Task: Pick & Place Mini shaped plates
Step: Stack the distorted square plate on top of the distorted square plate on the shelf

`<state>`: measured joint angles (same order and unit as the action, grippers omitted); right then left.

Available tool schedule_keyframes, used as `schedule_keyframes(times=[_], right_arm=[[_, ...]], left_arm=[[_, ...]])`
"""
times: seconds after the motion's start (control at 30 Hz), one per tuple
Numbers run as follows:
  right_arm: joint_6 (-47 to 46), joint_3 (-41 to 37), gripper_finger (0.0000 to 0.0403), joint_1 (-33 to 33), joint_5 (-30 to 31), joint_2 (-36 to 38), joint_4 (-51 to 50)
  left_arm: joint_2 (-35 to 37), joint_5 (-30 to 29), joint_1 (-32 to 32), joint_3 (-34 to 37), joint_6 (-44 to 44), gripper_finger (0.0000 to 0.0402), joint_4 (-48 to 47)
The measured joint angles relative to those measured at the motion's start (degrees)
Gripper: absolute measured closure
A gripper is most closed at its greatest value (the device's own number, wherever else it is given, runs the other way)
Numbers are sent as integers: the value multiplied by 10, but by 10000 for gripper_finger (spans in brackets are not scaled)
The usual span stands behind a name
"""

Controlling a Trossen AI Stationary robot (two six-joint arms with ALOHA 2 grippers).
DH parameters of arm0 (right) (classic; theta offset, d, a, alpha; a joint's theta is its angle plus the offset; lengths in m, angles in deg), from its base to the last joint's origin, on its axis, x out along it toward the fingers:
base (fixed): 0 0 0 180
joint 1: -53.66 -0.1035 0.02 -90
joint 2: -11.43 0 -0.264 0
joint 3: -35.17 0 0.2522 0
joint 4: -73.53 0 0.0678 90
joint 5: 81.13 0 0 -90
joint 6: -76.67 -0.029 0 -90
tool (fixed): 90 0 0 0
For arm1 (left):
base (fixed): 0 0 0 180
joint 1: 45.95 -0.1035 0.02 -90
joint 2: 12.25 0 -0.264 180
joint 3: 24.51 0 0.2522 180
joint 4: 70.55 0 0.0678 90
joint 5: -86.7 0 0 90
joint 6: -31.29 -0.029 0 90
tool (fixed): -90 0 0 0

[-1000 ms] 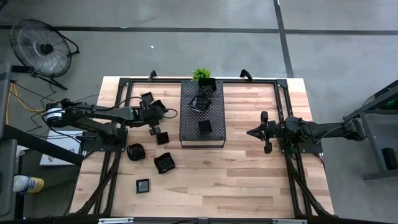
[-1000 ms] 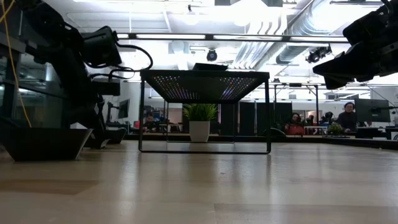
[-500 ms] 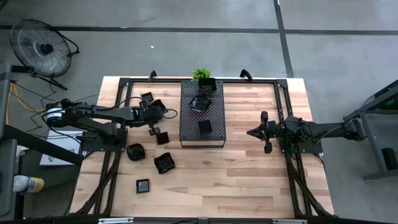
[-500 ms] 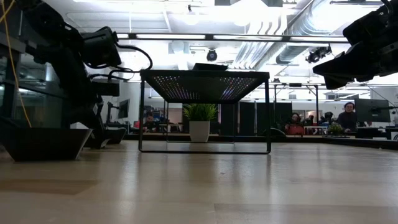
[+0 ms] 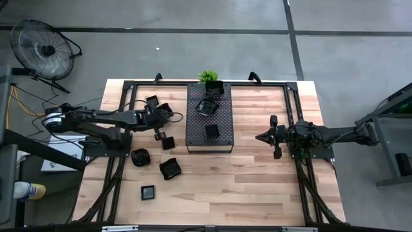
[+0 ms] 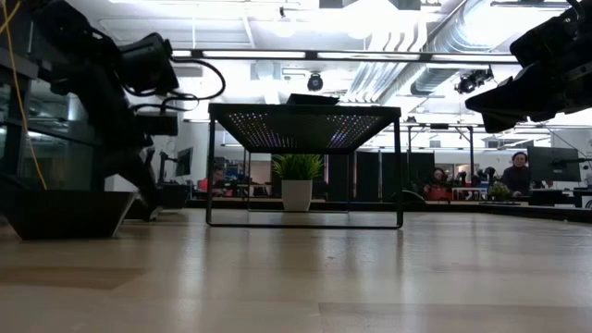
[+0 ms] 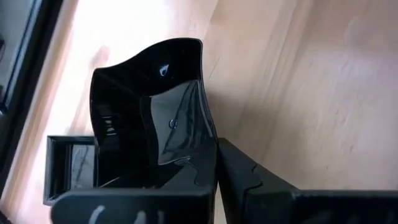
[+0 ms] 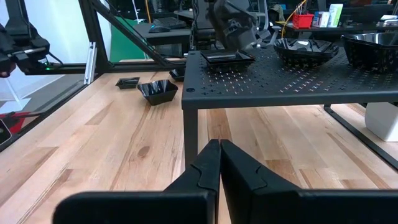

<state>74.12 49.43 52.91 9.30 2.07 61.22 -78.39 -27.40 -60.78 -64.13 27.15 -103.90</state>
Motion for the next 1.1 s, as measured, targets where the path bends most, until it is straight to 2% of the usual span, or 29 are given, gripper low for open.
schedule_keyframes(times=[0.13, 0.23, 0.4, 0.57, 0.9, 1.1], right_arm=[[0, 0, 394, 0, 0, 0, 0], [0, 0, 394, 0, 0, 0, 0], [0, 0, 398, 0, 0, 0, 0], [0, 0, 396, 0, 0, 0, 0], [0, 0, 393, 0, 0, 0, 0], [0, 0, 397, 0, 0, 0, 0]], left_arm=[[31, -3, 15, 0, 0, 400, -3], [54, -5, 19, -16, 0, 401, -43], [81, -22, 18, -80, -6, 401, -150], [86, -39, 18, -153, -29, 401, -212], [85, -80, 17, -259, -101, 401, -224], [49, -86, 17, -316, -142, 402, -225]])
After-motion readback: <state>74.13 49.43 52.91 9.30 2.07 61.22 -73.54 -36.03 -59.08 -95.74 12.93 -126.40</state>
